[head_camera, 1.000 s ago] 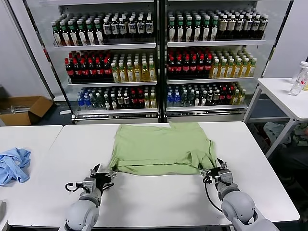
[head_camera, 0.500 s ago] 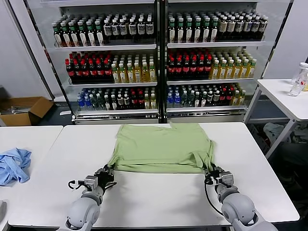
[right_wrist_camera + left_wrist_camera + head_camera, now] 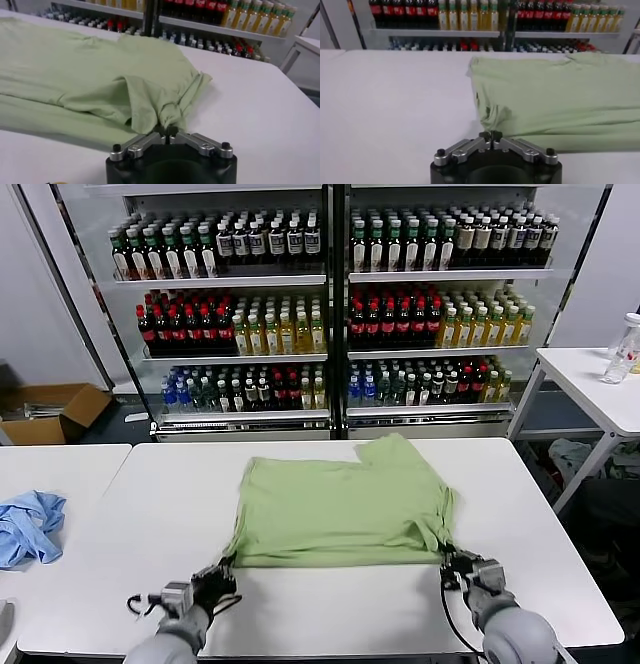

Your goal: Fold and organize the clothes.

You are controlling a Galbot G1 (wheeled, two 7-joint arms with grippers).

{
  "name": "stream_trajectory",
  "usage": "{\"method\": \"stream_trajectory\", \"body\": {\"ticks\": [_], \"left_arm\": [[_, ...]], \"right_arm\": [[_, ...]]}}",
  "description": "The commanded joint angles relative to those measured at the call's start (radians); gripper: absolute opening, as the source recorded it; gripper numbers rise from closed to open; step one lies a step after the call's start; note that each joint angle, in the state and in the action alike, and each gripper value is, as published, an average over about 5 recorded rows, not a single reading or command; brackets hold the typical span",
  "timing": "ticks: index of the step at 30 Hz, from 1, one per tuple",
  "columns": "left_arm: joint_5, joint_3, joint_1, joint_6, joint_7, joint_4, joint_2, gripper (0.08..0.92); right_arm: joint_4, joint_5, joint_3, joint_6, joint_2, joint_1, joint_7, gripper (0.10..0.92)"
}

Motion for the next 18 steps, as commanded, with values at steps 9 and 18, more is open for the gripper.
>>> {"method": "stream_trajectory", "body": {"ticks": [9, 18], "left_arm": [[0.038, -0.193, 0.326, 0.067, 0.031, -0.381, -0.008, 0.208], [-0.113, -0.157, -0.063, 0.071, -0.004, -0.078, 0.207, 0.468]], "right_arm": [[0.242, -0.059, 0.167, 0.089, -0.077, -0.104, -0.015, 0.382], [-0.111, 0.071, -0.198, 0.064, -0.049, 0.545, 0.006, 0.634]]}}
